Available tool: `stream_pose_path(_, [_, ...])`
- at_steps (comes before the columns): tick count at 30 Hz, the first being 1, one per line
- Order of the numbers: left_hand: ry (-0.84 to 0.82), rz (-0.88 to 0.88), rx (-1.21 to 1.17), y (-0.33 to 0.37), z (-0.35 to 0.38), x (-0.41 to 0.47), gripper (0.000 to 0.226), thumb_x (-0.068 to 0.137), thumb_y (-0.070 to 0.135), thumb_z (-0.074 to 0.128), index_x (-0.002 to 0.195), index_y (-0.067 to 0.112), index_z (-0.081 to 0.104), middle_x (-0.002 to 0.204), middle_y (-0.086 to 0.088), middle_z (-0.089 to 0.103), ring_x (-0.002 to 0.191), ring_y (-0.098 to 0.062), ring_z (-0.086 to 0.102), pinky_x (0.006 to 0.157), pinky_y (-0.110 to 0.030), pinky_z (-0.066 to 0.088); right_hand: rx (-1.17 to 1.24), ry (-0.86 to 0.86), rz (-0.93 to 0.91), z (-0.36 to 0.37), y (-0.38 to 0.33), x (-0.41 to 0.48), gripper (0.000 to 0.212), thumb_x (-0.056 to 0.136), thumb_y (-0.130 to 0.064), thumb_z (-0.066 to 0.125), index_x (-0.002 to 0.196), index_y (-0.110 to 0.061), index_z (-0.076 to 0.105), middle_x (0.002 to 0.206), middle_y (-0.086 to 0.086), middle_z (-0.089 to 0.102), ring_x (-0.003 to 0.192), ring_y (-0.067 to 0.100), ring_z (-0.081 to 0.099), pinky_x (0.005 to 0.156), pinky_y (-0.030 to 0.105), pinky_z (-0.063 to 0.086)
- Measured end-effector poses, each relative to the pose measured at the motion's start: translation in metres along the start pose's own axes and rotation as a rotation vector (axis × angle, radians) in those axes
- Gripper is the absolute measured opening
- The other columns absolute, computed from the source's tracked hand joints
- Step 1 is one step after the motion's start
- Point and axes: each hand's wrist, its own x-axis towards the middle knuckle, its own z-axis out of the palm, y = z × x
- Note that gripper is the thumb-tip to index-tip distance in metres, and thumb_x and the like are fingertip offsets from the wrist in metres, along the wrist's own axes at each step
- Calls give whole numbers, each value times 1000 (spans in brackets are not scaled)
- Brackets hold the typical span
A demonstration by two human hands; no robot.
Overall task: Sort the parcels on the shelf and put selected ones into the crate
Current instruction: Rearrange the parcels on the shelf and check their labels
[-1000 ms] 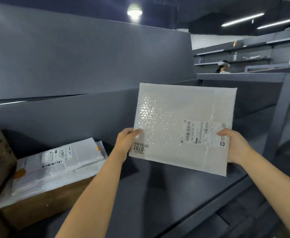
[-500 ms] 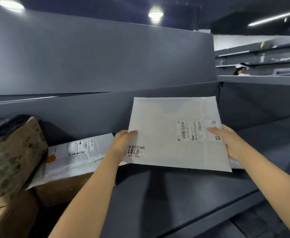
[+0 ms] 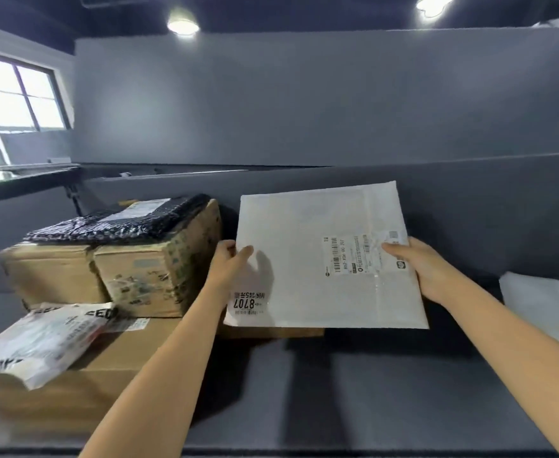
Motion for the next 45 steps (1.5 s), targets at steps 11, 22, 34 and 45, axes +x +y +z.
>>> stream_pose_path(11, [-130, 145, 609, -8, -25, -20, 71, 94, 43, 51, 151, 21, 16, 152, -20, 26, 134, -34, 36, 101, -35, 36, 38, 42, -6, 45, 17, 19, 40, 84, -16, 69, 122, -10, 57, 110, 13, 67, 91, 28, 65, 74, 39, 53])
stream_pose_path(22, [-226, 234, 535, -25, -39, -24, 37, 91, 26, 61, 128, 18, 58, 127, 1, 60, 115, -14, 55, 95, -22, 38, -2, -347, 458, -28, 25, -46, 67, 11, -13, 95, 75, 0, 77, 80, 23, 72, 61, 34, 70, 49, 40, 57])
stream_pose_path(34, [-789, -484, 538, -24, -48, -29, 13, 93, 20, 58, 103, 20, 50, 83, -7, 53, 55, -16, 53, 46, -22, 47, -142, -623, 687, -56, 45, -48, 71, 19, -2, 97, 86, 7, 75, 92, 27, 71, 81, 38, 71, 64, 44, 58])
stream_pose_path(45, [-527, -528, 966, -47, -22, -32, 37, 90, 11, 46, 125, 0, 43, 90, -16, 53, 63, -22, 54, 76, -35, 54, -416, -564, 675, -10, 82, -46, 39, 81, -23, 69, 117, -9, 63, 106, 13, 72, 89, 23, 72, 61, 36, 59])
